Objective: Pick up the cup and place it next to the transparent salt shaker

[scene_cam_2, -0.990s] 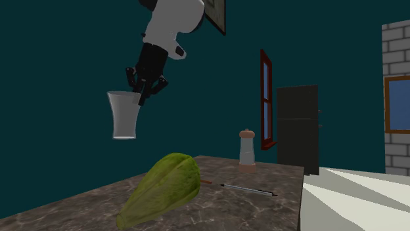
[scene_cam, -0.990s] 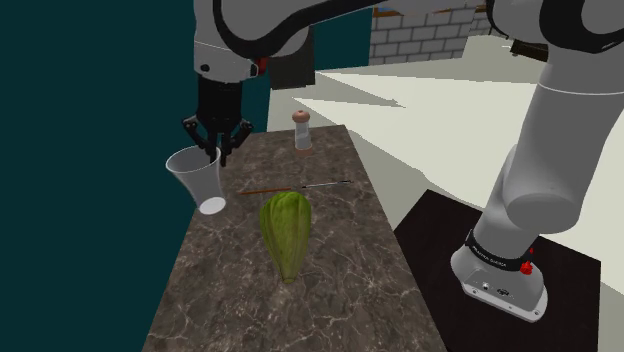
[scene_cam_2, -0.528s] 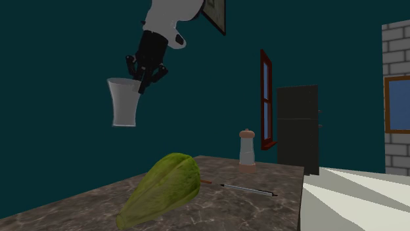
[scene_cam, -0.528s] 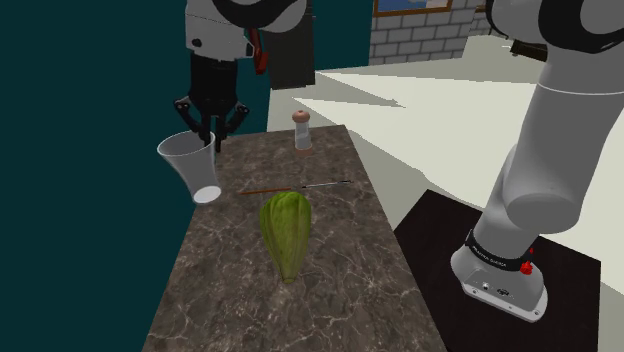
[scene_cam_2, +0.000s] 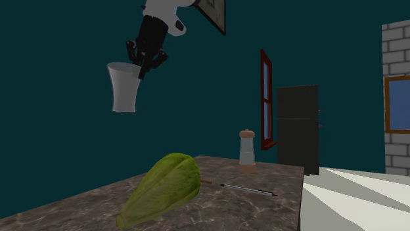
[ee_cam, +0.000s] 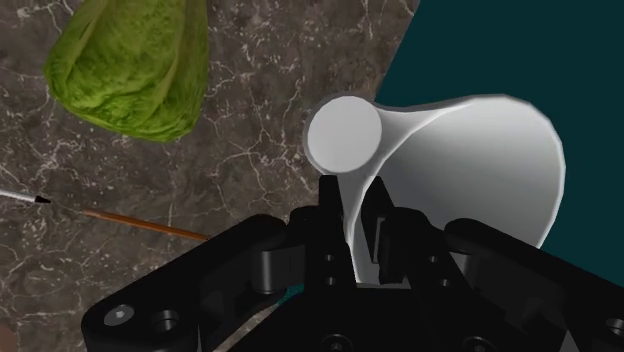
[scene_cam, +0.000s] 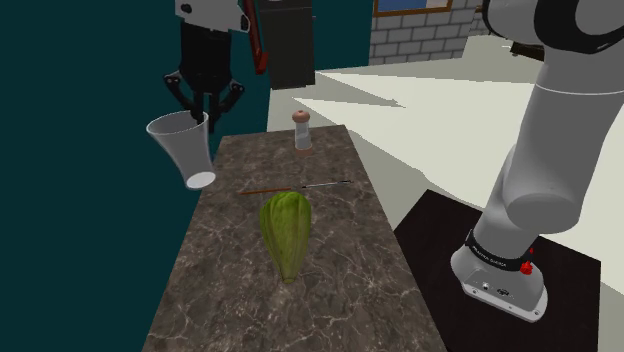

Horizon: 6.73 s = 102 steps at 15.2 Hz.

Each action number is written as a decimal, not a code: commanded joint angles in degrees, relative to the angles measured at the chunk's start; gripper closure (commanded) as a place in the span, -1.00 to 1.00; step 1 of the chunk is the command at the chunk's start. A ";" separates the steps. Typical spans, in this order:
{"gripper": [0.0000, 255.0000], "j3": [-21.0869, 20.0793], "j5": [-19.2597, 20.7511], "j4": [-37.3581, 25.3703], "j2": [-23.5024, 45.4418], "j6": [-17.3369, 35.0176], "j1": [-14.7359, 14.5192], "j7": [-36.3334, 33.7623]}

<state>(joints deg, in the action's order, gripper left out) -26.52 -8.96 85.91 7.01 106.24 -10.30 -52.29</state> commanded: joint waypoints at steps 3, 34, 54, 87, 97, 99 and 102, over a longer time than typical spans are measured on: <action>1.00 1.12 -1.43 0.33 -1.51 -1.60 1.88 2.82; 1.00 21.13 -8.52 -7.52 2.01 -17.06 23.97 42.64; 1.00 24.51 -8.82 -10.35 10.24 -14.74 29.62 52.87; 1.00 24.22 -10.54 12.06 12.12 8.61 28.96 59.89; 1.00 24.17 -10.75 13.00 12.77 10.14 28.93 60.40; -1.00 24.17 -10.75 13.00 12.77 10.14 28.93 60.40; -1.00 24.17 -10.75 13.00 12.77 10.14 28.93 60.40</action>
<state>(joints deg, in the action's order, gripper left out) -2.35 -19.72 98.91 19.78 116.37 18.63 8.11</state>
